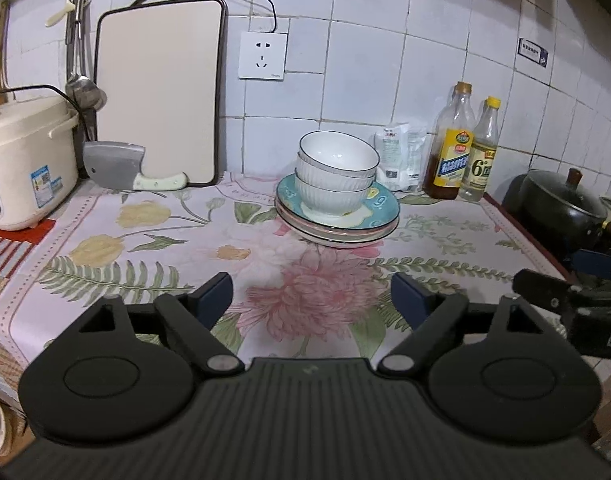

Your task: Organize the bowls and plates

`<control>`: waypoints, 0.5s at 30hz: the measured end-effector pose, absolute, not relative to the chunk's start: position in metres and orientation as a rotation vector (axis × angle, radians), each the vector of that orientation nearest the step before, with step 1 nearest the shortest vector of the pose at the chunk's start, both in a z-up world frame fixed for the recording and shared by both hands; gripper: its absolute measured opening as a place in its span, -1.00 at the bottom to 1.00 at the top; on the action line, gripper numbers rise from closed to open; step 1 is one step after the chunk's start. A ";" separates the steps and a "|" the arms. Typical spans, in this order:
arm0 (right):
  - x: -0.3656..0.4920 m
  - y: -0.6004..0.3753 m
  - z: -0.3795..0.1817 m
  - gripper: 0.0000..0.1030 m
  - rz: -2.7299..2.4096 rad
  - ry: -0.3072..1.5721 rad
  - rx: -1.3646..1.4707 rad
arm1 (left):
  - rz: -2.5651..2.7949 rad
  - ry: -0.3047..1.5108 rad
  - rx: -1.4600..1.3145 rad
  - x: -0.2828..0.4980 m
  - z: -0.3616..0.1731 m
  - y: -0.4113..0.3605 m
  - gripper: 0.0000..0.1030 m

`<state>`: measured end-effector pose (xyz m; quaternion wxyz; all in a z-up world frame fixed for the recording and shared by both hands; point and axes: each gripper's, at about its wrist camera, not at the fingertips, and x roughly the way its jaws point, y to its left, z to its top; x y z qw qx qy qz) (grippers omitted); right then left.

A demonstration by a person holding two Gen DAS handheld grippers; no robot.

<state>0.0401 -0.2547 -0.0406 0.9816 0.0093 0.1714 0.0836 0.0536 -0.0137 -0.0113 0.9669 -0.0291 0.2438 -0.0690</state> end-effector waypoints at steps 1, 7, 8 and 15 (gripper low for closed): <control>0.039 -0.254 -0.042 0.93 0.164 0.348 0.014 | -0.134 0.489 -0.056 0.052 -0.012 -0.014 0.73; 0.034 -0.251 -0.045 0.94 0.153 0.356 -0.006 | -0.122 0.485 -0.043 0.044 -0.016 -0.016 0.81; 0.033 -0.250 -0.045 0.95 0.148 0.356 -0.011 | -0.121 0.484 -0.039 0.043 -0.017 -0.017 0.81; 0.025 -0.247 -0.050 0.97 0.142 0.359 -0.046 | -0.141 0.452 -0.014 0.033 -0.018 -0.021 0.81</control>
